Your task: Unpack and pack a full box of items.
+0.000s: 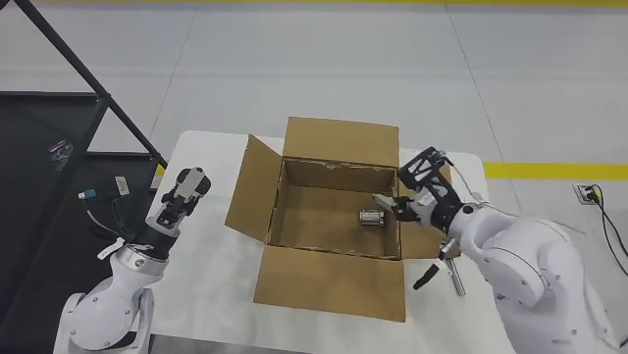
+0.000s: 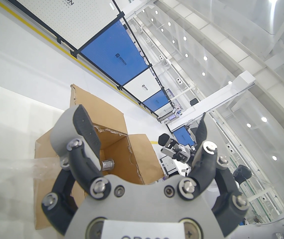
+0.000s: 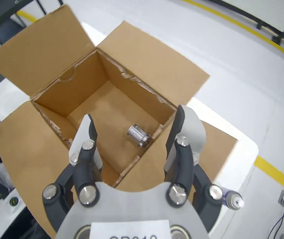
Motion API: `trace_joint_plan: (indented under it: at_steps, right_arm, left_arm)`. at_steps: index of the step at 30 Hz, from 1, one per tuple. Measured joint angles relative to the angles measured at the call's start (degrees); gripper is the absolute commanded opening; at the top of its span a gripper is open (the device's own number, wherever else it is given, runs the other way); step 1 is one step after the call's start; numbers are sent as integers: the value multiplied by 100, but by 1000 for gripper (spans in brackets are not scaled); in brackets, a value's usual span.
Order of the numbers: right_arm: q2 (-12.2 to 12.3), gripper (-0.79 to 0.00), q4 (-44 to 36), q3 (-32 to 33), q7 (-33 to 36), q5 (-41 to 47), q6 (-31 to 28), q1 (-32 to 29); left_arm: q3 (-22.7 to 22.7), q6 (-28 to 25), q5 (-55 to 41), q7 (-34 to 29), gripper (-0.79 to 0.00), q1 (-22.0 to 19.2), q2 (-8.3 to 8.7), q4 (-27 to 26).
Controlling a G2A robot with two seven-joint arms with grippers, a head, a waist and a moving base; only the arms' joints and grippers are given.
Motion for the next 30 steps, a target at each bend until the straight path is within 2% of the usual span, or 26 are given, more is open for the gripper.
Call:
trace_joint_plan:
  at_steps: [1,3,6,11,17,30]
  right_arm:
    - [-30,-172,200,-253,104,29,-91,215]
    - [-114,-74,751,-843,343,169,-350,729]
    - [-264,0,1666,-1608,721,292,-570,1453]
    - [-572,0,3281,-2575,1118,686,-561,2470]
    - [-894,0,4709,-3240,947,723,-552,3192]
    - [-1463,-18,6358,-4217,689,-113,-311,3812]
  left_arm:
    - [0,0,0,0,0,0,0,0]
    - [0,0,0,0,0,0,0,0]
    - [0,0,0,0,0,0,0,0]
    - [0,0,0,0,0,0,0,0]
    - [0,0,0,0,0,0,0,0]
    - [0,0,0,0,0,0,0,0]
